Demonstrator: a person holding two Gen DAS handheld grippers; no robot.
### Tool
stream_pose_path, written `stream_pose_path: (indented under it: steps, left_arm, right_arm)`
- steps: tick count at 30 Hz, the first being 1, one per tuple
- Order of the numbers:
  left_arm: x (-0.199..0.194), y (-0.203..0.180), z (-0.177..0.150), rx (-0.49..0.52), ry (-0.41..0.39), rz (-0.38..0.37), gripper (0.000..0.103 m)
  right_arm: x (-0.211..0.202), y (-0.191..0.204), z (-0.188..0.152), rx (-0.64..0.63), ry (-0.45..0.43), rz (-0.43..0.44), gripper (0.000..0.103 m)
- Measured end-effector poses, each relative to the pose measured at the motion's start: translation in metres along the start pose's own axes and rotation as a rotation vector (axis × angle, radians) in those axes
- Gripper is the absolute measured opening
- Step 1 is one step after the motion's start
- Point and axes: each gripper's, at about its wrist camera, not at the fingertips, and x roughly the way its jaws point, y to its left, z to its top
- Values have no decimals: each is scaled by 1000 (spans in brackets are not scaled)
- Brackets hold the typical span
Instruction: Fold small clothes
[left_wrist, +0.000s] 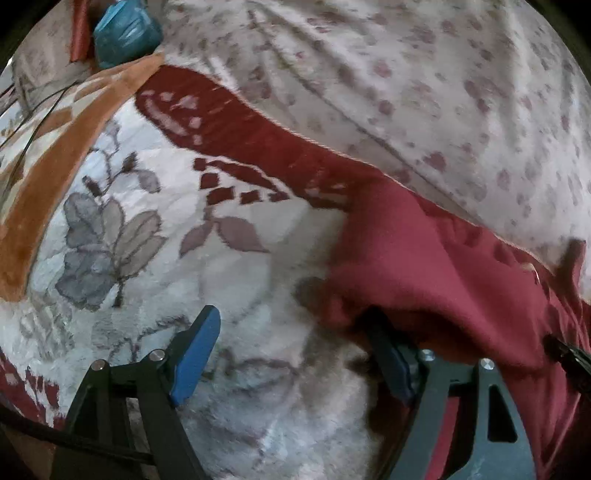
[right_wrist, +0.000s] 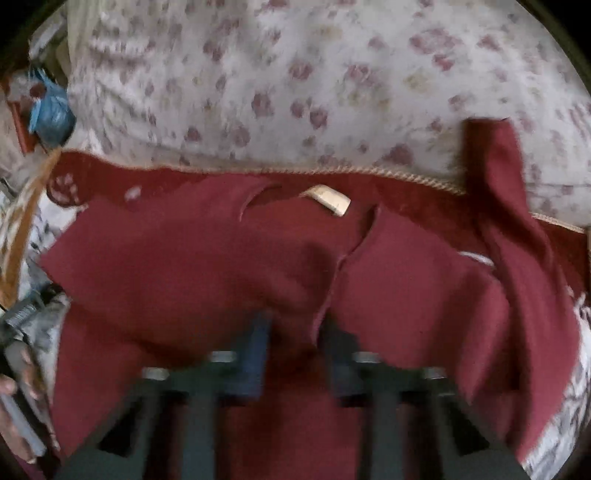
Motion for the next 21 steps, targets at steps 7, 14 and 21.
stream_pose_path:
  steps: [7, 14, 21]
  left_arm:
    - [-9, -1, -2, 21, -14, 2, 79]
    - [-16, -13, -11, 111, 6, 11, 83]
    - [-38, 1, -5, 67, -63, -20, 83]
  right_arm:
    - [-65, -14, -4, -35, -183, -57, 10]
    - [-58, -63, -21, 45, -101, -175, 10]
    - [-55, -66, -34, 12, -83, -264, 11]
